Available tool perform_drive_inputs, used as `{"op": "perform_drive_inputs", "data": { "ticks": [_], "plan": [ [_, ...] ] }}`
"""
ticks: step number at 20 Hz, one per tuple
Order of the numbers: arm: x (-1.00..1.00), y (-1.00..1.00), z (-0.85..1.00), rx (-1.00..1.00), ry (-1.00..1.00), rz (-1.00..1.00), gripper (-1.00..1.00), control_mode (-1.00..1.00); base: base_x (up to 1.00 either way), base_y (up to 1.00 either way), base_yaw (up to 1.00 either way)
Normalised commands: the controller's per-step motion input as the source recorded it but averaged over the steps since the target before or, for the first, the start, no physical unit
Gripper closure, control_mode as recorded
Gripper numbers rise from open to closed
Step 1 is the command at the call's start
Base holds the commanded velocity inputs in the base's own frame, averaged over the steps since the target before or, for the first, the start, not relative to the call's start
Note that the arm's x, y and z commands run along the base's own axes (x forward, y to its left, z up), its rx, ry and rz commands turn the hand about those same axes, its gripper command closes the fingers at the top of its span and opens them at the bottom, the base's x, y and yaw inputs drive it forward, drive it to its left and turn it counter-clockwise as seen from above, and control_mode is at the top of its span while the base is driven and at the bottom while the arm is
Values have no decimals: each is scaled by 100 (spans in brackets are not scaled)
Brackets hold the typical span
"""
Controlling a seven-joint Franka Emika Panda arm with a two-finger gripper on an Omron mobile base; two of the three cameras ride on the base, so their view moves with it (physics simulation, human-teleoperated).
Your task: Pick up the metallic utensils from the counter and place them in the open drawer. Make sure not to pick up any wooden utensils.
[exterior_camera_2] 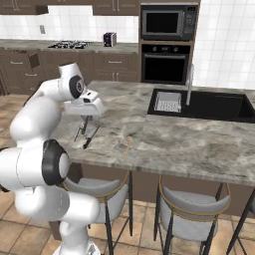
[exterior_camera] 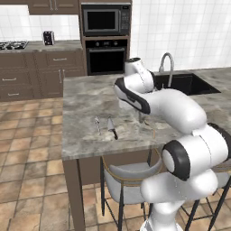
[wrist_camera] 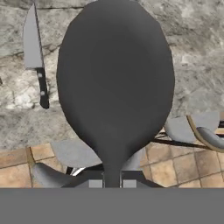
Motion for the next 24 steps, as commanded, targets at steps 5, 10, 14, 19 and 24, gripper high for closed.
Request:
{"op": "perform_drive_inputs", "data": {
  "ticks": [5, 10, 14, 19, 24],
  "plan": [
    [-40, 0, 89, 0, 5, 0, 100, -100, 0, 0, 0],
    [-19, 0, 26, 0, 4, -2, 100, 100, -48, 0, 0],
    [0, 0, 0, 0, 0, 0, 100, 100, -73, 53, 6],
    [0, 0, 0, 0, 0, 0, 100, 100, -30, 100, -5],
    [0, 0, 0, 0, 0, 0, 100, 100, -1, 100, -23]
  ]
}}
